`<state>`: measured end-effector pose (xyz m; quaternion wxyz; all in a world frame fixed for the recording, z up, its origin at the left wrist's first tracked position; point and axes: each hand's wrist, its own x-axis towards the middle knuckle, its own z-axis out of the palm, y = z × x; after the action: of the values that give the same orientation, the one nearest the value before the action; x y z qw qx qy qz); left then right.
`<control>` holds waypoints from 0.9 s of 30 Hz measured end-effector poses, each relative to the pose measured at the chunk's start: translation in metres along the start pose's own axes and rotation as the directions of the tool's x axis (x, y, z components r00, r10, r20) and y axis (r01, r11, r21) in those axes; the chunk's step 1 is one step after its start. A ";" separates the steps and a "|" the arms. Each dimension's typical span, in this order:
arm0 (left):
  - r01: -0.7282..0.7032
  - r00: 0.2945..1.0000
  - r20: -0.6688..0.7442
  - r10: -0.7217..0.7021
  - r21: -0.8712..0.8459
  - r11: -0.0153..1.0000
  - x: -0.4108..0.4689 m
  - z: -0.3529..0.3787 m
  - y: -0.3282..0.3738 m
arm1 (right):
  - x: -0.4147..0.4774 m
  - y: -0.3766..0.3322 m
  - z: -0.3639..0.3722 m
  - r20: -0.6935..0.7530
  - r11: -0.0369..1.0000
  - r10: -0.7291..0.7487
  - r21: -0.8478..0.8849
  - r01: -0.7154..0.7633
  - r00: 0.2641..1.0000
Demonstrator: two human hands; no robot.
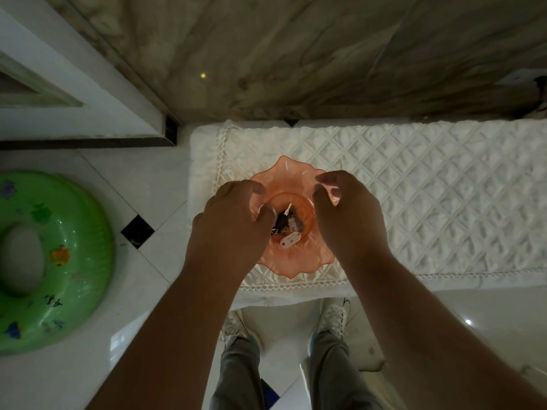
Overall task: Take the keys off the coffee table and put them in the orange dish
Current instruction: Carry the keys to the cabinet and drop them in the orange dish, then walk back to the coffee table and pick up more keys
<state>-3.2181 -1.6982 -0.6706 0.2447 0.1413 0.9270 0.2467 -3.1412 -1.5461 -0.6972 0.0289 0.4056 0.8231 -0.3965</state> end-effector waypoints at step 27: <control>-0.452 0.864 -0.303 0.402 -0.118 0.884 -0.229 -0.304 0.311 | -0.187 -0.228 -0.425 -0.036 0.955 -0.290 0.056 0.292 0.956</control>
<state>-3.1406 -1.6435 -0.1886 0.0673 0.2854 0.8698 0.3967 -3.0574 -1.4607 -0.1939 -0.0533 0.2863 0.8617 -0.4155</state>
